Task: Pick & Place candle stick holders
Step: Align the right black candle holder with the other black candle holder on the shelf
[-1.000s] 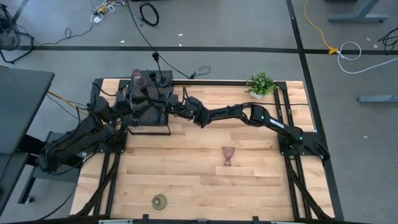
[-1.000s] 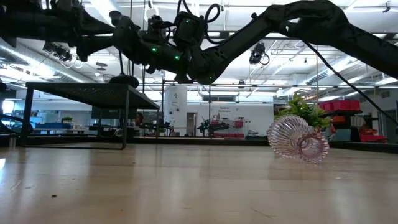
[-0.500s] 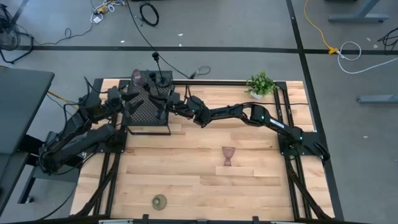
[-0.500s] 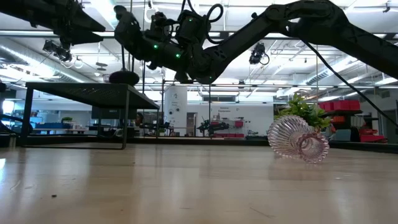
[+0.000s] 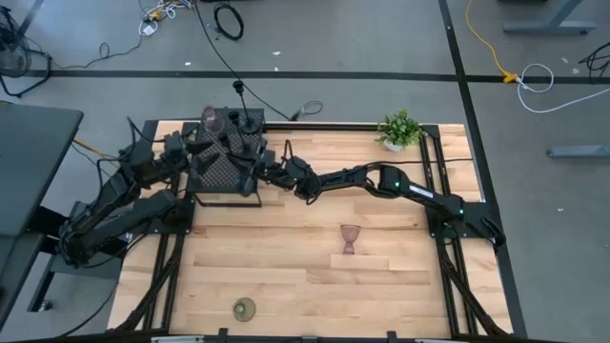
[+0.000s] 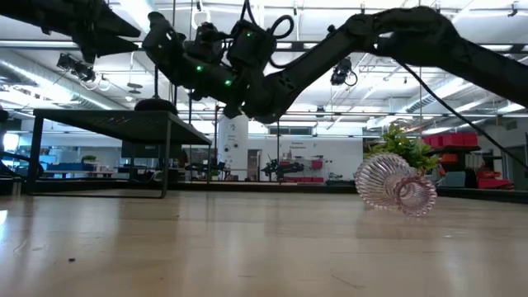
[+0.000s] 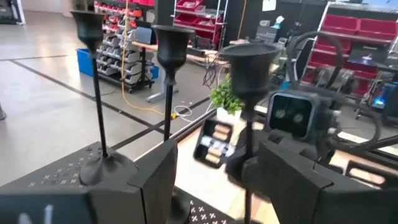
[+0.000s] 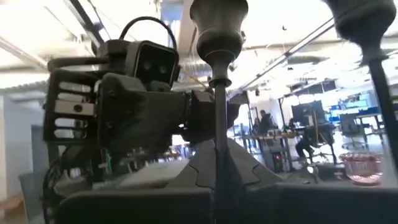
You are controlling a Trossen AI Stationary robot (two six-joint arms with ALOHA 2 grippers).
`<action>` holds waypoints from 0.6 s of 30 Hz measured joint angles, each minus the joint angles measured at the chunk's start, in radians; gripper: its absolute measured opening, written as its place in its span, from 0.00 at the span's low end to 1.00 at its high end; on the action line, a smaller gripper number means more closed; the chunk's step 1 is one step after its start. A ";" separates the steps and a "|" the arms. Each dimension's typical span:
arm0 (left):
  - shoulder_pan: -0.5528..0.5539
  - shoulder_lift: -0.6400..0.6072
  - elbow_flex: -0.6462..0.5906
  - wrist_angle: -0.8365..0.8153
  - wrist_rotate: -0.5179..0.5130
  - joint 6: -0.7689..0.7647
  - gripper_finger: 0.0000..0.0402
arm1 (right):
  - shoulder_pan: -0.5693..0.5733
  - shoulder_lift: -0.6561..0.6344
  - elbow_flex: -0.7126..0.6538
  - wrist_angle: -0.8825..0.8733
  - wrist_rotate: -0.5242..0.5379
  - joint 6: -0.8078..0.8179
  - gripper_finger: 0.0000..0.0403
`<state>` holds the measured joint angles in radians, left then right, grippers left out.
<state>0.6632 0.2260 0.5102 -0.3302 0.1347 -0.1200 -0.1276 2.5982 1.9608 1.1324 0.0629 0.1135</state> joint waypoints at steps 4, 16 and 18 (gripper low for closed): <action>0.000 0.000 0.000 0.005 0.012 -0.003 0.56 | 0.004 0.077 0.126 -0.039 -0.001 0.018 0.00; 0.000 0.000 0.000 -0.015 0.024 0.000 0.56 | 0.011 0.091 0.207 -0.158 -0.049 -0.024 0.00; 0.000 0.000 0.000 -0.020 0.023 0.001 0.56 | 0.012 0.085 0.206 -0.153 -0.050 -0.029 0.00</action>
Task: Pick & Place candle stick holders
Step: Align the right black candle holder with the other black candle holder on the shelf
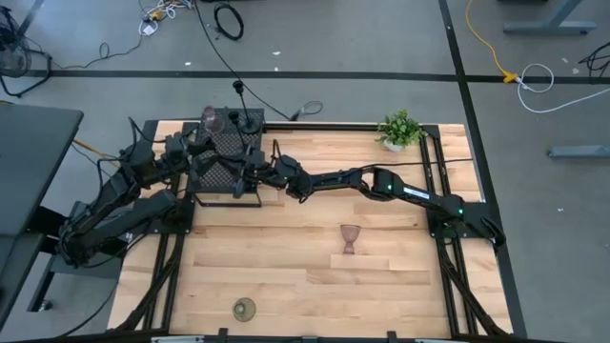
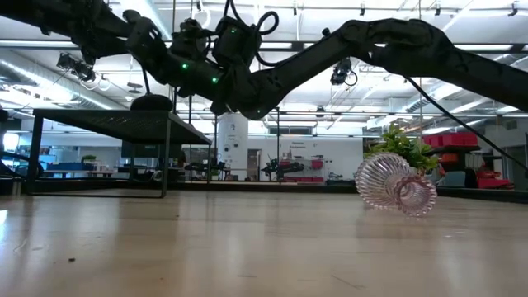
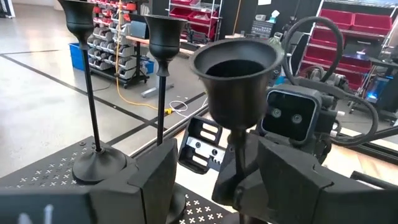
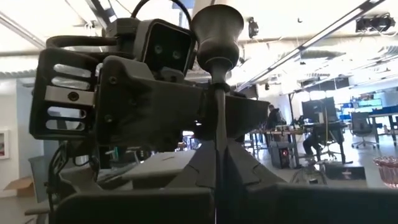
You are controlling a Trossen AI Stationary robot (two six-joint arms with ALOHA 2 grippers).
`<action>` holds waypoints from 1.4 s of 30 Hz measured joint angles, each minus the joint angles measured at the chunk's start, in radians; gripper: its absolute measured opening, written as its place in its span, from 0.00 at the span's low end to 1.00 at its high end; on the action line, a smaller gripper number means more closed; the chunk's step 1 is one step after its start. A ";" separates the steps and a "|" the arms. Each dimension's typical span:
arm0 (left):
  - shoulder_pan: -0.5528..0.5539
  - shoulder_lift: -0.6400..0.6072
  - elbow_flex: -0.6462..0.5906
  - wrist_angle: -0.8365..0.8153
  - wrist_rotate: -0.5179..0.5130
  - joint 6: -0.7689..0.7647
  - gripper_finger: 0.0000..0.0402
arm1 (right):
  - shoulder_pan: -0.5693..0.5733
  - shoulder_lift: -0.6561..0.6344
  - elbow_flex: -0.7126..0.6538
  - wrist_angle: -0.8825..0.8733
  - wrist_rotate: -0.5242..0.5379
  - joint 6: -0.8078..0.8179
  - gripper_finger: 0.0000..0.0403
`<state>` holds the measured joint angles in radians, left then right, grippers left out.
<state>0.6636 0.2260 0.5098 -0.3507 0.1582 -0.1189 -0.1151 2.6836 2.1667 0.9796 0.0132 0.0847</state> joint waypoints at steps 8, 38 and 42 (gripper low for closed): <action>0.000 0.000 0.000 -0.003 -0.002 0.000 0.56 | 0.007 -0.047 -0.001 -0.097 -0.006 -0.057 0.00; 0.000 0.000 -0.001 -0.022 0.000 -0.005 0.56 | 0.005 -0.049 -0.171 0.057 -0.005 0.010 0.21; 0.000 0.000 -0.001 -0.022 0.000 -0.006 0.56 | 0.006 -0.055 -0.171 0.057 -0.016 0.011 0.22</action>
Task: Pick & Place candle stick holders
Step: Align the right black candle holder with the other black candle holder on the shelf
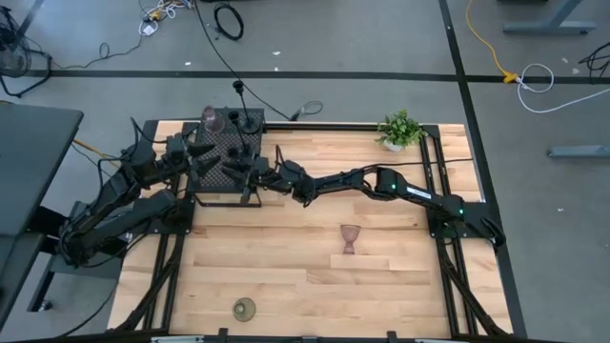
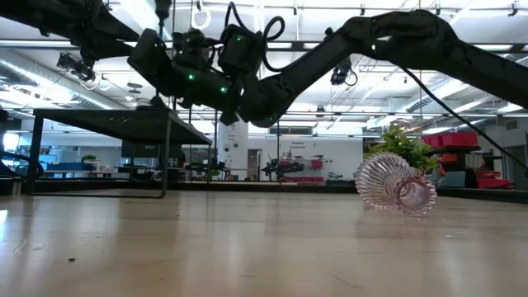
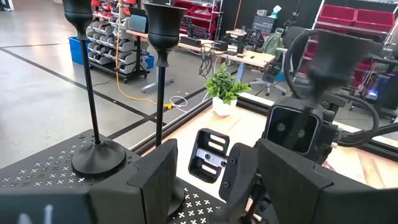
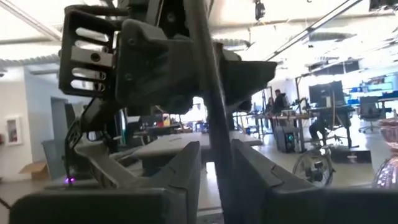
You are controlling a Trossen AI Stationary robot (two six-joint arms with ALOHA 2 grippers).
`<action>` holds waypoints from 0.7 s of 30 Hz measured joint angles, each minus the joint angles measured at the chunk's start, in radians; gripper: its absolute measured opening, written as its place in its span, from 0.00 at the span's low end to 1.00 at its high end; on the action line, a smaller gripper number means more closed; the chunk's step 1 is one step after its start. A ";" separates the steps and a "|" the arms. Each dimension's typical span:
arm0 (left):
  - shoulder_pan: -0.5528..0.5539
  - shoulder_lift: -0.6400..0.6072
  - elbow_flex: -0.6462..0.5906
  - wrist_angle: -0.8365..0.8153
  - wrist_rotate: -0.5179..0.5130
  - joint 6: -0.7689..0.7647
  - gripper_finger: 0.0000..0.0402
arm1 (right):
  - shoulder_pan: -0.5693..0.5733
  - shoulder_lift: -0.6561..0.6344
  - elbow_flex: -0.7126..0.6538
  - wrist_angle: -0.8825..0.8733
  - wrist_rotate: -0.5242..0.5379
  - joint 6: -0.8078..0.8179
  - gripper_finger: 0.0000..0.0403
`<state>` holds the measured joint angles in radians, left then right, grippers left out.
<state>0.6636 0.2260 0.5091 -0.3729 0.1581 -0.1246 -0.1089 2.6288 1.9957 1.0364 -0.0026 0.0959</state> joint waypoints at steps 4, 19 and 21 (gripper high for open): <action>0.000 0.000 0.000 -0.001 0.000 0.000 0.56 | 0.000 -0.019 0.000 -0.037 -0.014 -0.006 0.22; 0.000 0.000 0.000 -0.003 0.000 -0.003 0.56 | 0.002 -0.091 0.002 -0.202 -0.062 -0.026 0.29; 0.000 0.000 0.000 -0.005 0.000 -0.003 0.56 | 0.002 -0.091 0.002 -0.205 -0.067 -0.026 0.33</action>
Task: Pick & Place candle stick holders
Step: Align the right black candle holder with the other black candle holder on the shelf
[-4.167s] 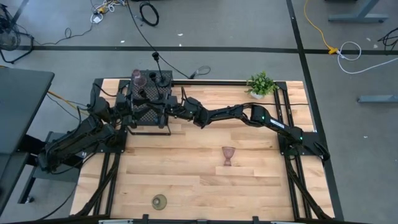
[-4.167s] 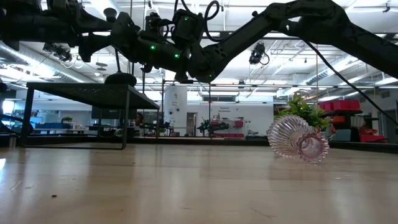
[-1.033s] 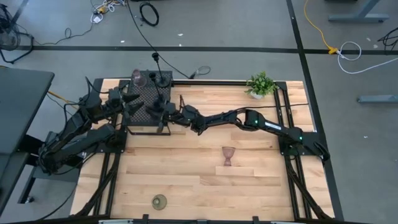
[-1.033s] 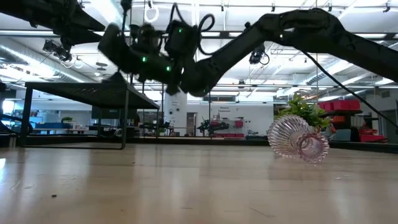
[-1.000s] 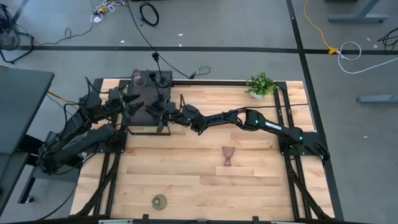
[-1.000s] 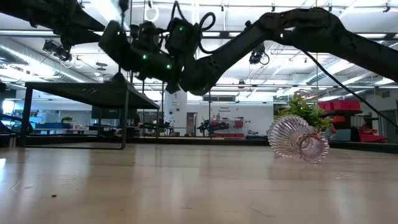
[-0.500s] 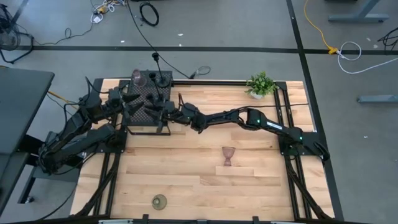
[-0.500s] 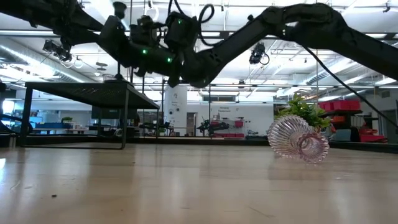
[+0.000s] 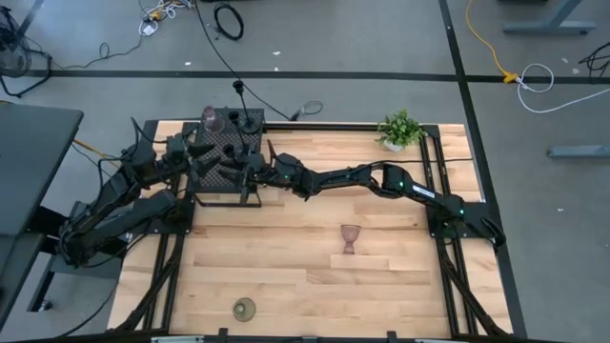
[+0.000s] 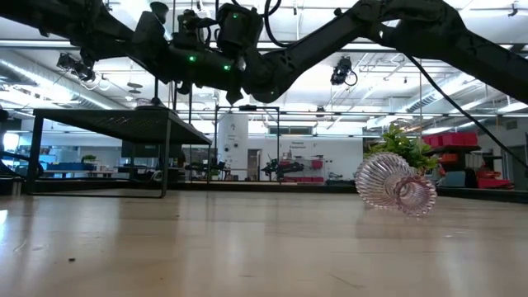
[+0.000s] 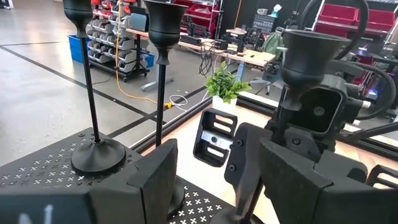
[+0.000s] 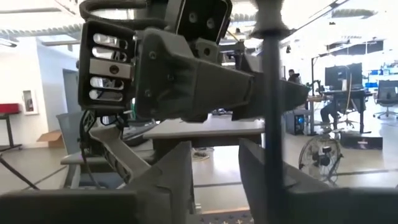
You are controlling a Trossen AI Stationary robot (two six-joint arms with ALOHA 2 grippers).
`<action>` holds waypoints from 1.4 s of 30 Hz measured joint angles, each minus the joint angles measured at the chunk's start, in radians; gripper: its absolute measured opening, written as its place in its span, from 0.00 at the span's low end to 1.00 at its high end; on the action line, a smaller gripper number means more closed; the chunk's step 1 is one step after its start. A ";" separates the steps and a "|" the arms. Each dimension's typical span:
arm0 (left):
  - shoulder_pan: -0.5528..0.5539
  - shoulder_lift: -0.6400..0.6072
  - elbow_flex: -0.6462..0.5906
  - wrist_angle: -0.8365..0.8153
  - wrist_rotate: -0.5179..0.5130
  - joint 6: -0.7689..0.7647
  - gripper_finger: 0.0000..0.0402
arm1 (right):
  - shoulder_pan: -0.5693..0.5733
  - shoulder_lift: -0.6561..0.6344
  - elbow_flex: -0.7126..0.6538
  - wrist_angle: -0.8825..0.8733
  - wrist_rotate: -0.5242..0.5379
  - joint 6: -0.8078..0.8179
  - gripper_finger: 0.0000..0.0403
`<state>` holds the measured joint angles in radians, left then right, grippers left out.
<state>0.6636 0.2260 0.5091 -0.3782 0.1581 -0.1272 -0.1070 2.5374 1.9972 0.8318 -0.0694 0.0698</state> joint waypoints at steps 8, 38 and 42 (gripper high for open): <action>0.000 0.000 0.000 0.000 0.000 0.000 0.56 | 0.000 0.000 0.000 -0.016 -0.003 0.000 0.51; 0.000 0.000 0.000 -0.011 0.000 -0.001 0.56 | 0.002 -0.117 0.000 -0.319 0.001 -0.083 0.57; 0.000 0.000 0.000 -0.013 0.000 -0.001 0.56 | 0.002 -0.121 0.000 -0.327 0.001 -0.086 0.57</action>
<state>0.6636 0.2260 0.5091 -0.3913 0.1585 -0.1280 -0.1047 2.4165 1.9976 0.5049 -0.0681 -0.0158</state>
